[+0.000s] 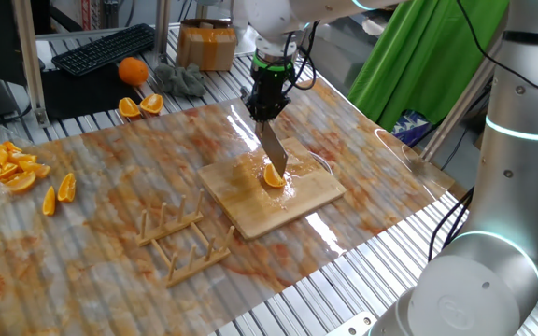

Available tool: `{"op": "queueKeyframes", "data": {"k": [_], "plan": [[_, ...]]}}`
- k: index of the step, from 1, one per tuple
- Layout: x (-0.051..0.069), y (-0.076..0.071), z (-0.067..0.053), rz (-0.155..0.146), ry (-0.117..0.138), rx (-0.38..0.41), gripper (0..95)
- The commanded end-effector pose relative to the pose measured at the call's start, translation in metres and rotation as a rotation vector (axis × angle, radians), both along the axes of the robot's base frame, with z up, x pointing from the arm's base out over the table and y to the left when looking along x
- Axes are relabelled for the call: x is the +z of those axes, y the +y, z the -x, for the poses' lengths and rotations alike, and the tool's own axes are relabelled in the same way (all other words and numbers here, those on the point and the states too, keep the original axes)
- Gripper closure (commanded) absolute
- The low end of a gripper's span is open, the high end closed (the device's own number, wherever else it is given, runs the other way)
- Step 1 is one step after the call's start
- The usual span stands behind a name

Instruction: Chop the orange

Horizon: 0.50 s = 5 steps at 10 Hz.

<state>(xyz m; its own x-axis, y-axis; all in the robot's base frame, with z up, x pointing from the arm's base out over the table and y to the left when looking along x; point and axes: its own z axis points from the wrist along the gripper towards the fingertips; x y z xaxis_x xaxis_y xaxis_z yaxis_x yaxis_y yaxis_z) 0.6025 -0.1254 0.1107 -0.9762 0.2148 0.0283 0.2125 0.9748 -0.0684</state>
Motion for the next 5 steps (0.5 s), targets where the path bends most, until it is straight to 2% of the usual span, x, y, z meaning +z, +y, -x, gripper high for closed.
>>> {"op": "queueKeyframes", "data": {"k": [1,4,5], "plan": [[0.0011,-0.0027,-0.0004,0.001,-0.001,-0.002,95.0],[0.0019,-0.0053,-0.0011,-0.002,-0.002,-0.022,95.0],[0.004,-0.0102,-0.0027,-0.006,0.003,-0.004,95.0]]}}
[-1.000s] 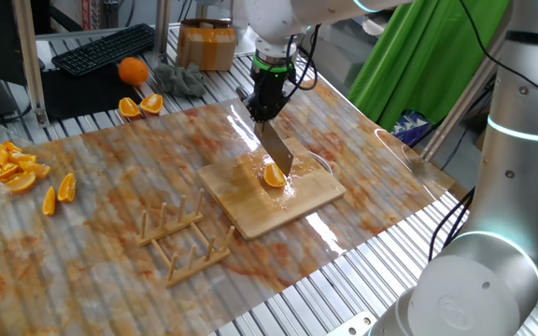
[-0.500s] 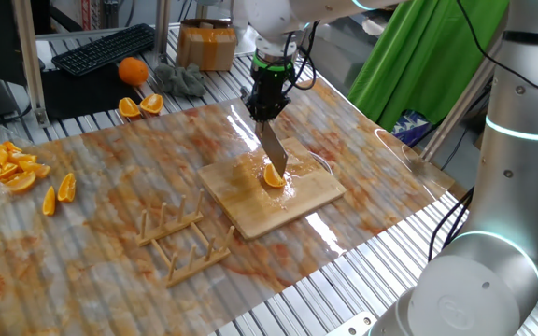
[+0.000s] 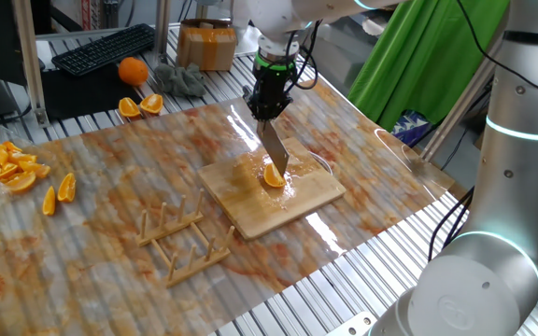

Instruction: Chop the orange

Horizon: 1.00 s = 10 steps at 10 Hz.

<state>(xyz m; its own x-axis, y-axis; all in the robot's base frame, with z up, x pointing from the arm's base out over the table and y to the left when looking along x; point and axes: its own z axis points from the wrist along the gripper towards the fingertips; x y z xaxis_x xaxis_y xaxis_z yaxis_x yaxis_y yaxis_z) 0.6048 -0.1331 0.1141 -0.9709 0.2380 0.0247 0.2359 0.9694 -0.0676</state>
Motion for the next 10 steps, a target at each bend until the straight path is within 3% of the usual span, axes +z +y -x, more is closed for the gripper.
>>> {"op": "queueKeyframes", "data": {"k": [1,7,9,10], "plan": [[0.0017,-0.0072,-0.0022,-0.018,0.008,0.028,95.0],[0.0022,-0.0086,-0.0027,-0.025,0.014,0.008,95.0],[0.0022,-0.0086,-0.0027,-0.084,0.021,-0.019,95.0],[0.0022,-0.0086,-0.0027,-0.056,0.016,-0.028,95.0]]}}
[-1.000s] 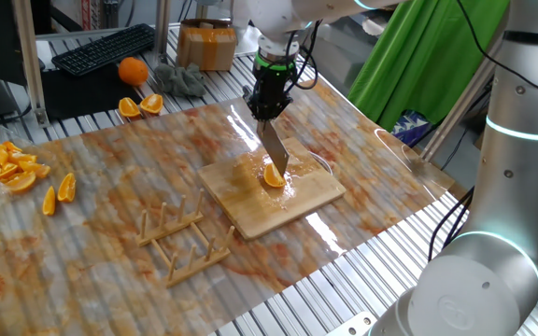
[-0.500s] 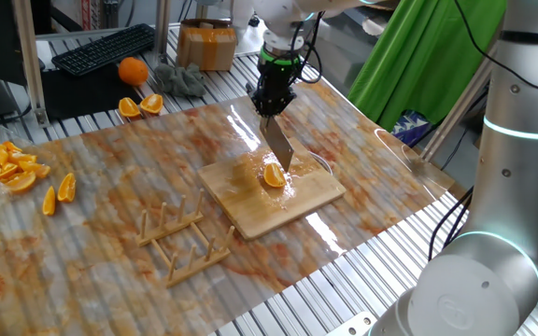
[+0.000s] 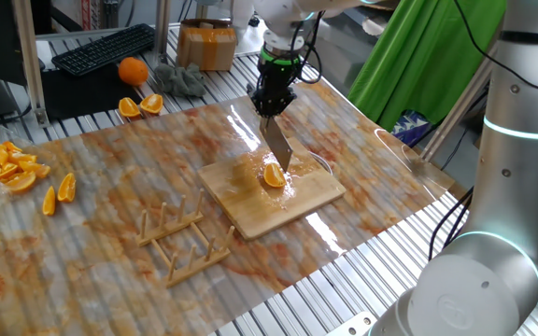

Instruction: Chop the orange

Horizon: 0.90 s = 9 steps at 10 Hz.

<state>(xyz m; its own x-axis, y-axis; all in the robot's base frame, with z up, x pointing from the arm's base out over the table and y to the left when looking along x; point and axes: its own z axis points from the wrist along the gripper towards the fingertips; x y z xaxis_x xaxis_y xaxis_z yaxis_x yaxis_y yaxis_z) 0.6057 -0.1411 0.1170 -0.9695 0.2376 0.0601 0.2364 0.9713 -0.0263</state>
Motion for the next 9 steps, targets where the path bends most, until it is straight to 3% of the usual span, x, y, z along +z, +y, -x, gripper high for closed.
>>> {"op": "queueKeyframes", "data": {"k": [1,3,4,5,6,7,9], "plan": [[-0.001,-0.001,-0.002,-0.022,-0.008,-0.042,95.0],[-0.001,-0.001,-0.002,0.012,-0.027,-0.065,95.0],[-0.001,-0.001,-0.002,0.015,-0.023,-0.098,95.0],[-0.001,-0.001,-0.002,0.009,-0.021,-0.089,95.0],[-0.001,-0.001,-0.002,-0.026,-0.025,-0.11,95.0],[0.0,-0.002,0.003,-0.035,-0.027,-0.152,95.0],[0.0,-0.003,0.023,-0.034,-0.035,-0.163,95.0]]}}
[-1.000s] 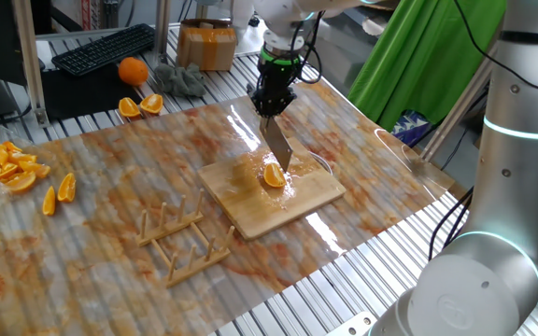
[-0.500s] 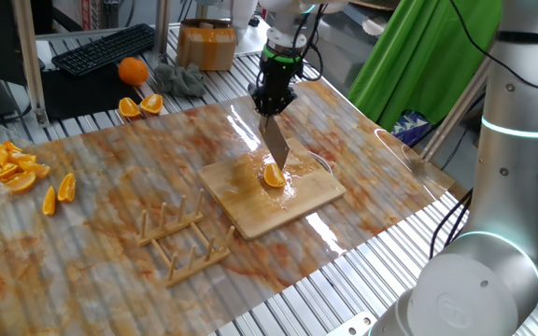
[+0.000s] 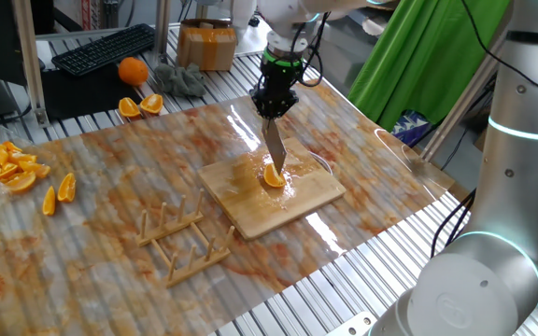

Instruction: Chop the orange

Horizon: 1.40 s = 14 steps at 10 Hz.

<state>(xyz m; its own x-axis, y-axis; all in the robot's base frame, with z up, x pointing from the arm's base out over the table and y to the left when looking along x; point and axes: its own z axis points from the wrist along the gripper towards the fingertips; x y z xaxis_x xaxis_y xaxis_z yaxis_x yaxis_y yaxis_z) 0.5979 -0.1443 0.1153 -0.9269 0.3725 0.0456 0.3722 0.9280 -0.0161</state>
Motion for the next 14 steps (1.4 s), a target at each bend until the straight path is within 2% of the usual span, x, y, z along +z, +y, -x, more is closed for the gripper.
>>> {"op": "queueKeyframes", "data": {"k": [1,2,3,5,11,14], "plan": [[0.001,-0.002,0.028,-0.031,-0.034,-0.011,95.0],[0.001,-0.002,0.032,-0.031,-0.041,-0.011,95.0],[0.0,0.0,0.044,-0.025,-0.051,-0.015,95.0],[-0.003,0.002,0.051,-0.025,-0.062,-0.02,95.0],[-0.013,-0.001,0.054,-0.032,-0.075,-0.033,95.0],[-0.02,0.003,0.055,-0.031,-0.085,-0.004,95.0]]}}
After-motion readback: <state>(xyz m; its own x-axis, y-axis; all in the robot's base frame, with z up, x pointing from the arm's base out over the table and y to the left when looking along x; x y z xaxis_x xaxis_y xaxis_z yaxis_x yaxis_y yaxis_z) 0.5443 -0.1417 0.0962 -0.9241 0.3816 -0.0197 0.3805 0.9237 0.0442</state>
